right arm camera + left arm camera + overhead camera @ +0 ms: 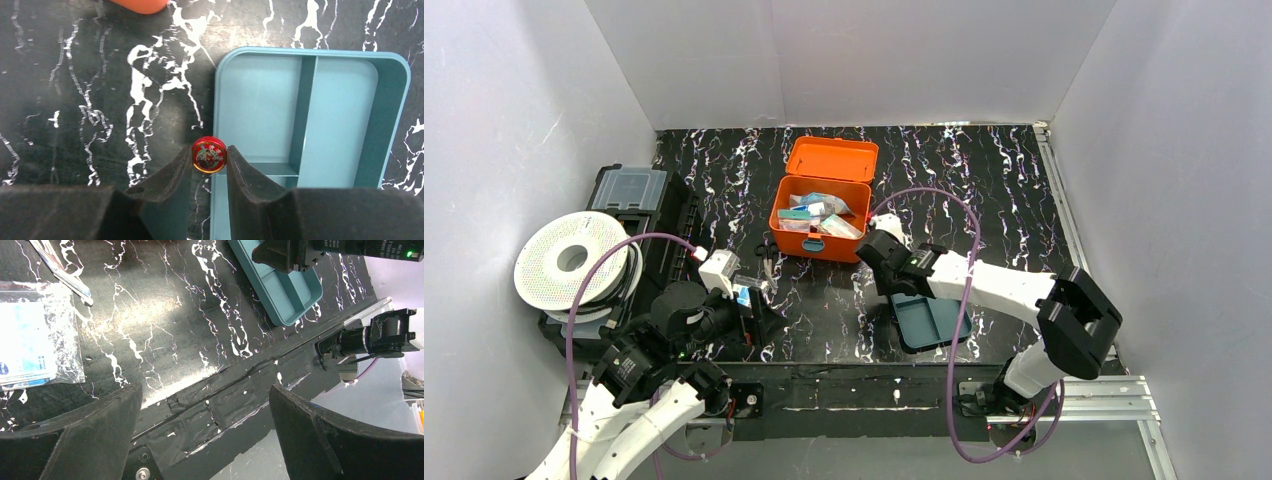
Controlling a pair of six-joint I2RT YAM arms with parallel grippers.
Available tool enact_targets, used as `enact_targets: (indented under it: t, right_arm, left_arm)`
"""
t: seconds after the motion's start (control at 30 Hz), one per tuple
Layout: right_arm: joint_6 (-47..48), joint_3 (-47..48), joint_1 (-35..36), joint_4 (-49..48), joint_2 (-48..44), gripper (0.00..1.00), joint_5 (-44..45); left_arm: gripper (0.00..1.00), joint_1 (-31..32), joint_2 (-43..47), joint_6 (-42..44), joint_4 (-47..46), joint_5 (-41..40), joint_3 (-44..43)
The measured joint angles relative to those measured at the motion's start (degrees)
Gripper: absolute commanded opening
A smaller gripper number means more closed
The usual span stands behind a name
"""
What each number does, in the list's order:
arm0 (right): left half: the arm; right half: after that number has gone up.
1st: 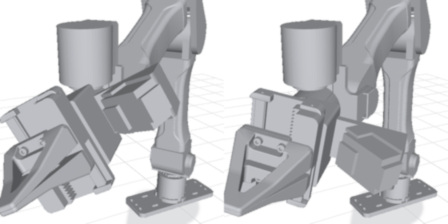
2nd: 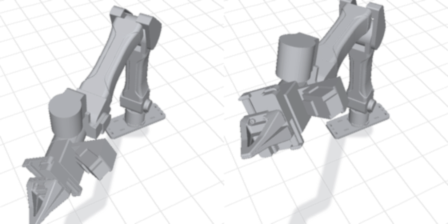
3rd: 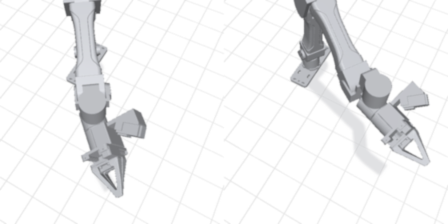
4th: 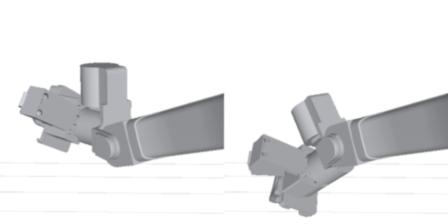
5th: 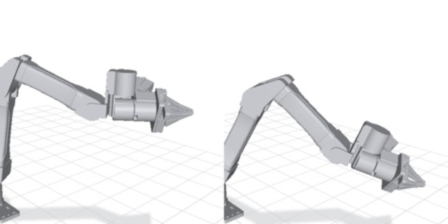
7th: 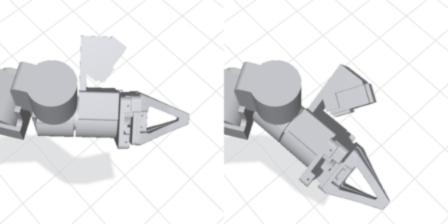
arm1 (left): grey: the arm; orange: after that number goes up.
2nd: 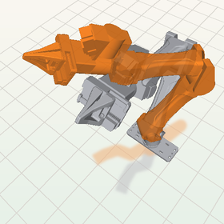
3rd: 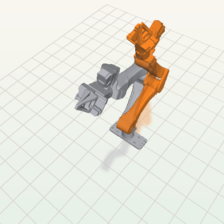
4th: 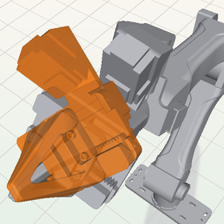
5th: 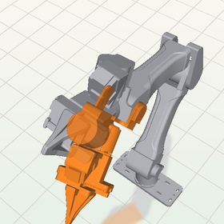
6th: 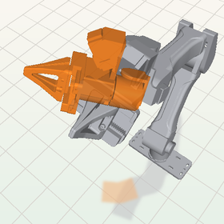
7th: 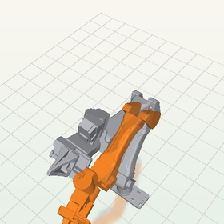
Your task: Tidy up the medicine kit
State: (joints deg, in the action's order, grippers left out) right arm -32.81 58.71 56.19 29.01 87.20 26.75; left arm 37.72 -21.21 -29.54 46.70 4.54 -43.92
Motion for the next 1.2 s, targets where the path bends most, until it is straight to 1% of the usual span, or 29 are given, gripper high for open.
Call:
enact_targets:
  t: [0.3,0.47,0.57,0.73,1.03,1.2]
  right_arm:
    - [-0.2,-5.61,-6.09,-2.69,-0.44,0.16,-1.81]
    - [-0.27,-6.52,-7.98,-4.66,-0.5,0.22,-3.76]
    - [-0.4,-6.92,-8.58,-5.43,-0.48,0.29,-4.64]
    - [-0.47,-7.02,-9.12,-6.62,-0.05,0.38,-5.1]
    - [-0.83,-7.02,-9.95,-6.9,1.21,0.62,-5.68]
    - [-0.66,-7.02,-9.95,-6.26,0.39,0.7,-5.74]
  left_arm:
    - [0.98,0.02,-0.09,0.0,0.0,0.0,0.02]
    - [0.98,0.02,-0.09,0.0,0.0,0.0,0.07]
    - [0.98,0.0,-0.11,0.0,0.0,0.0,0.07]
    - [0.98,0.02,-0.41,-0.02,0.02,-0.04,0.07]
    - [0.98,0.02,-2.52,-0.02,0.02,-0.07,0.07]
    - [0.98,0.02,-3.2,-0.04,0.04,-0.07,0.07]
